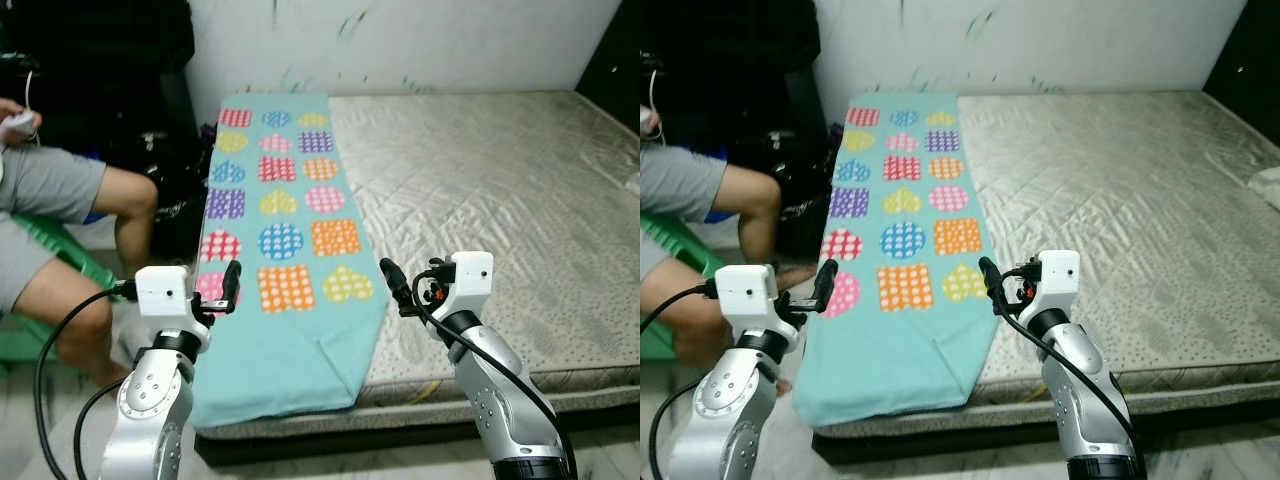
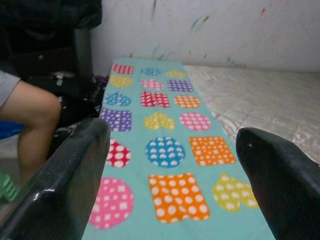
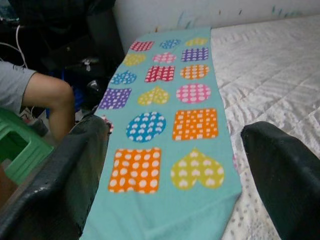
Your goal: Clean up the room
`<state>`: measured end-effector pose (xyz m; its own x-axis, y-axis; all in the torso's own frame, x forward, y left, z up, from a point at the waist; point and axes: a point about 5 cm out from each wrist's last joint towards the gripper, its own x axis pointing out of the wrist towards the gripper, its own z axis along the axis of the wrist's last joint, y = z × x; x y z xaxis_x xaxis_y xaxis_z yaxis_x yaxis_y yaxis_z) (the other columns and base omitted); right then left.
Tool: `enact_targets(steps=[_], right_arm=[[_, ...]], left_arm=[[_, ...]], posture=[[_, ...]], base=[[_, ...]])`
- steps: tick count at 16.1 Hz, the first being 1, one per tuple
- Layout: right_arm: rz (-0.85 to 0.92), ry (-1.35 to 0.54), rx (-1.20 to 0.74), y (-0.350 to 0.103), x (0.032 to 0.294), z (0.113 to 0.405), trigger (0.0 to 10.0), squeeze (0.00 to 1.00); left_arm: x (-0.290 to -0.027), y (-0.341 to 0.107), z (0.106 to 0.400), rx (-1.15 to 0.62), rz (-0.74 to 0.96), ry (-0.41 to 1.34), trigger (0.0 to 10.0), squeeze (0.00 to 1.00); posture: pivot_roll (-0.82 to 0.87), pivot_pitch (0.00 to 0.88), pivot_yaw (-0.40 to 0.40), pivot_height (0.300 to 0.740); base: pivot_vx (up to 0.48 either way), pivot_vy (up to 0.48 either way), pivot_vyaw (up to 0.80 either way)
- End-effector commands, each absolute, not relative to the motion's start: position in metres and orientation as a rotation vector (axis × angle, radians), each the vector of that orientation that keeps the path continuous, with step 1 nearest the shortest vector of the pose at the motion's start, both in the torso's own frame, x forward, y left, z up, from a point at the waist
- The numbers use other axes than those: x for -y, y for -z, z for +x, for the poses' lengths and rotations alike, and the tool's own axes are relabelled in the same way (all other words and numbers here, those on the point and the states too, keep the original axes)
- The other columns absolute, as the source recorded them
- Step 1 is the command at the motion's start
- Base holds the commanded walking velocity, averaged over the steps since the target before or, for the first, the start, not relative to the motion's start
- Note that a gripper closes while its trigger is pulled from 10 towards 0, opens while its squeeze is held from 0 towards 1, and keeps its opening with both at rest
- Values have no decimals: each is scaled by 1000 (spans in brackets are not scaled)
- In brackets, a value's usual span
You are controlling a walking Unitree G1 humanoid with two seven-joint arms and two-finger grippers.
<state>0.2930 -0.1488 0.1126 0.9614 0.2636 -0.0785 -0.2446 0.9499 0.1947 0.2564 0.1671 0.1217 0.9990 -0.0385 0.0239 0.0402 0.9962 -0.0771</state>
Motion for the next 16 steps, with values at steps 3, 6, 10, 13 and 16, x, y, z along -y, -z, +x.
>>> enact_targets(steps=[3, 6, 10, 13, 16], right_arm=[[184, -273, -118, -111, 147, 288, 10000, 0], [177, -284, -121, -111, 146, 286, 10000, 0], [158, -290, -114, -113, 148, 289, 10000, 0], [140, -306, -106, -115, 148, 293, 10000, 0], [134, -326, -103, -116, 145, 295, 10000, 0]], left_arm=[[-173, -121, 252, 10, -62, 6, 10000, 0], [-177, -123, 253, 25, -52, -31, 10000, 0], [-183, -123, 254, 20, -69, -80, 10000, 0], [-190, -125, 255, 28, -63, -112, 10000, 0], [-192, -127, 255, 35, -65, -125, 10000, 0]], posture=[[-18, 94, -9, 626], [-23, 93, -11, 586], [-26, 87, -18, 572], [-25, 81, -20, 572], [-23, 77, -22, 564]], base=[[0, 0, 0], [0, 0, 0], [0, 0, 0], [0, 0, 0], [0, 0, 0]])
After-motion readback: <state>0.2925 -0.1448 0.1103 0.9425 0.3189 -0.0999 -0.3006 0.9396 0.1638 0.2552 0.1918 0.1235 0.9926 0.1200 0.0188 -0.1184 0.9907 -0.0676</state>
